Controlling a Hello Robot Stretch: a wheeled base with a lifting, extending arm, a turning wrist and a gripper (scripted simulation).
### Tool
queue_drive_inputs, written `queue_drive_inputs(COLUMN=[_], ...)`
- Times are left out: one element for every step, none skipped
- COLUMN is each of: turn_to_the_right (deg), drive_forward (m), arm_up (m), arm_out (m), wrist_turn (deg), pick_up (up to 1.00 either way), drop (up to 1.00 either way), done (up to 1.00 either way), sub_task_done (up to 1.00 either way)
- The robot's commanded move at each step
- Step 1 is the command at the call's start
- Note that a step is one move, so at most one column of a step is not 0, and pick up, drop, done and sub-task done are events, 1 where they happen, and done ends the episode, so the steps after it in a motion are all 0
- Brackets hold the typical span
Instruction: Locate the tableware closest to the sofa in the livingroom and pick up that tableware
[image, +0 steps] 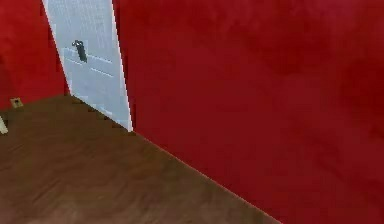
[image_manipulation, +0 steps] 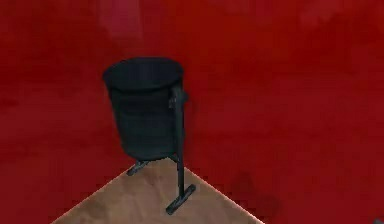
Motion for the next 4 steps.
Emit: queue_drive_inputs(turn_to_the_right=[-36.0, 0.0, -45.0, -45.0], drive_forward=[0.0, 0.15, 0.0, 0.0], arm_up=[0.0, 0.0, 0.0, 0.0], arm_out=[0.0, 0.0, 0.0, 0.0], wrist_turn=[0.0, 0.0, 0.0, 0.0], pick_up=[0.0, 0.0, 0.0, 0.0], drop=[0.0, 0.0, 0.0, 0.0], done=[0.0, 0.0, 0.0, 0.0], sub_task_done=[0.0, 0.0, 0.0, 0.0])
